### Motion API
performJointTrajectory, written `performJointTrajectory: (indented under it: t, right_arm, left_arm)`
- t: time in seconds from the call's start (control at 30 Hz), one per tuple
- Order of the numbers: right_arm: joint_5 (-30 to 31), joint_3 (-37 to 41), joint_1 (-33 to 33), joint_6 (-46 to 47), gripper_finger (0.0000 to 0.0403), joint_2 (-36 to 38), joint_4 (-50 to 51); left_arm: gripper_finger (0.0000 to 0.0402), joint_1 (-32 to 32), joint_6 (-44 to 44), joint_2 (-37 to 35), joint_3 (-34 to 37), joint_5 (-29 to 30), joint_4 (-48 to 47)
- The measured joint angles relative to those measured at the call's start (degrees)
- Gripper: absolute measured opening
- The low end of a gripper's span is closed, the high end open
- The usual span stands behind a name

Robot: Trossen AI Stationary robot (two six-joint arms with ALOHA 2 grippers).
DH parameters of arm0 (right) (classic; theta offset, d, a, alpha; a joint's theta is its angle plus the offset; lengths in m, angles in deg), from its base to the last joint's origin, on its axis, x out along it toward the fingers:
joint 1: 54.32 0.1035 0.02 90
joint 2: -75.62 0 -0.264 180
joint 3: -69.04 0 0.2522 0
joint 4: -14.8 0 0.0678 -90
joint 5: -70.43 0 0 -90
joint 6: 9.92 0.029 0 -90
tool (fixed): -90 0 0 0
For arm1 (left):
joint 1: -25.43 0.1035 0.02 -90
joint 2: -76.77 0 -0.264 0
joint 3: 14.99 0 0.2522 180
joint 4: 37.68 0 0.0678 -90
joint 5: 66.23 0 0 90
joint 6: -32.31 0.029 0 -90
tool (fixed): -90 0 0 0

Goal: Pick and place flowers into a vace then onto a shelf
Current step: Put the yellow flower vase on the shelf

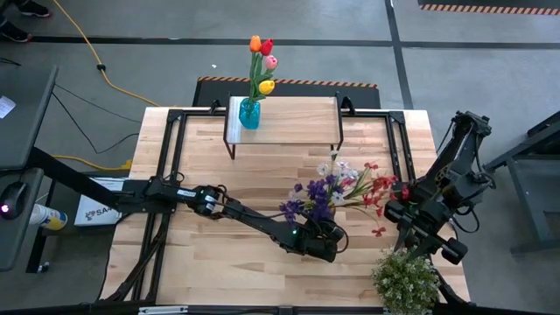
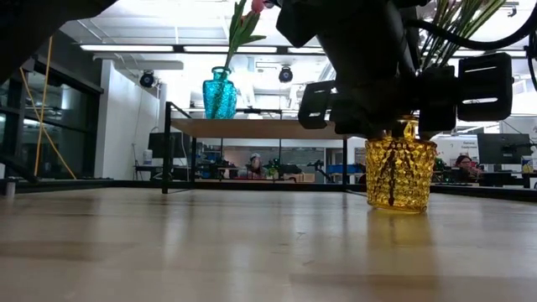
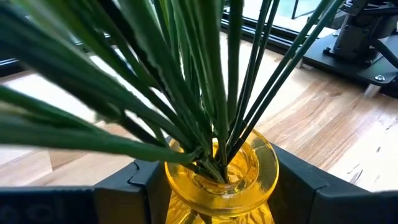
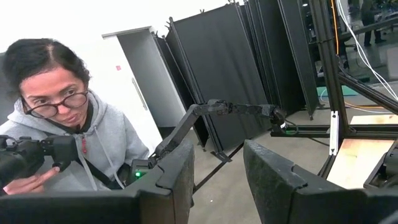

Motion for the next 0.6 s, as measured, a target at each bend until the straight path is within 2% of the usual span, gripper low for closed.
performJointTrajectory:
  t: [0.6]
  right_arm:
    - [-1.07,0.00,-0.01,0.01,0.0130,0.00,-0.01]
  left_arm:
    - [0.0236,0.06,2.21,0.22,-3.21,0.81,-0.61]
